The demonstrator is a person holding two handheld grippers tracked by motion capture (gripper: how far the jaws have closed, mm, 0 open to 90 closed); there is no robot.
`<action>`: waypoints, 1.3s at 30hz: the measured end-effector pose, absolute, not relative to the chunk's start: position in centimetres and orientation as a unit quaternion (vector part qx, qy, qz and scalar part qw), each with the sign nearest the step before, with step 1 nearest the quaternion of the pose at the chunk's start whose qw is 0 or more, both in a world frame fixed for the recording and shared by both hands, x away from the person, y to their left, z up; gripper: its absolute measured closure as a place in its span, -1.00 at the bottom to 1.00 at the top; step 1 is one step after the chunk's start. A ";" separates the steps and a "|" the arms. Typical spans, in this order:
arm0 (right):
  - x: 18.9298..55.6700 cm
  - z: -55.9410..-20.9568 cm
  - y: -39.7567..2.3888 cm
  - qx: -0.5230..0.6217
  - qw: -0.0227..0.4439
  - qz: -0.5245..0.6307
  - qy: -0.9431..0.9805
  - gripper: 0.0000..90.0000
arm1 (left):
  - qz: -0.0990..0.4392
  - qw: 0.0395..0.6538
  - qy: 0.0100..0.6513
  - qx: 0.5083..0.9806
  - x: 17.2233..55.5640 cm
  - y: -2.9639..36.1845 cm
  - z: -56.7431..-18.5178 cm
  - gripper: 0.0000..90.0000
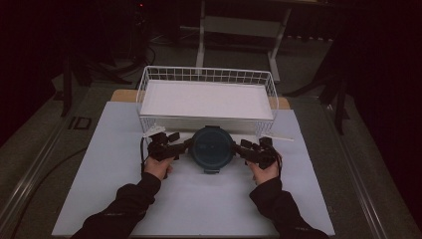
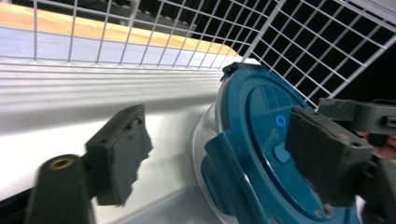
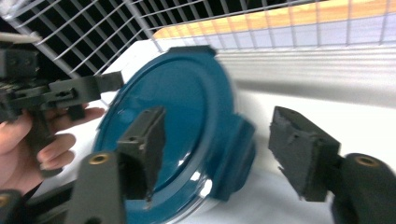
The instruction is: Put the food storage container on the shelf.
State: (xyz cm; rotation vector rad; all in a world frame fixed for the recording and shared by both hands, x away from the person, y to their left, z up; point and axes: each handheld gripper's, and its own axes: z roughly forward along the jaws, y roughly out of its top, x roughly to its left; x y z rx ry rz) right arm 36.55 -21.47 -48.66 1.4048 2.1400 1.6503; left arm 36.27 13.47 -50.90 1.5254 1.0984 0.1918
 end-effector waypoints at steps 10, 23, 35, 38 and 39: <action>32.0 -47.7 -20.2 0.417 0.008 0.542 0.730 0.22 | 0.048 0.569 0.449 0.688 33.6 14.0 -50.0 -0.95; 30.0 -51.3 -17.0 0.404 -0.030 0.491 0.771 0.81 | 0.054 0.566 0.438 0.697 30.3 15.1 -49.9 -0.98; 30.5 -52.4 -15.6 0.392 -0.025 0.467 0.792 1.00 | 0.079 0.566 0.430 0.699 30.1 15.4 -50.2 -0.98; 30.9 -52.5 -15.8 0.398 -0.020 0.466 0.790 1.00 | 0.081 0.567 0.429 0.699 30.1 15.5 -50.2 -0.98; 31.0 -52.4 -16.0 0.400 -0.017 0.471 0.786 1.00 | 0.082 0.567 0.428 0.699 30.1 15.5 -50.2 -0.98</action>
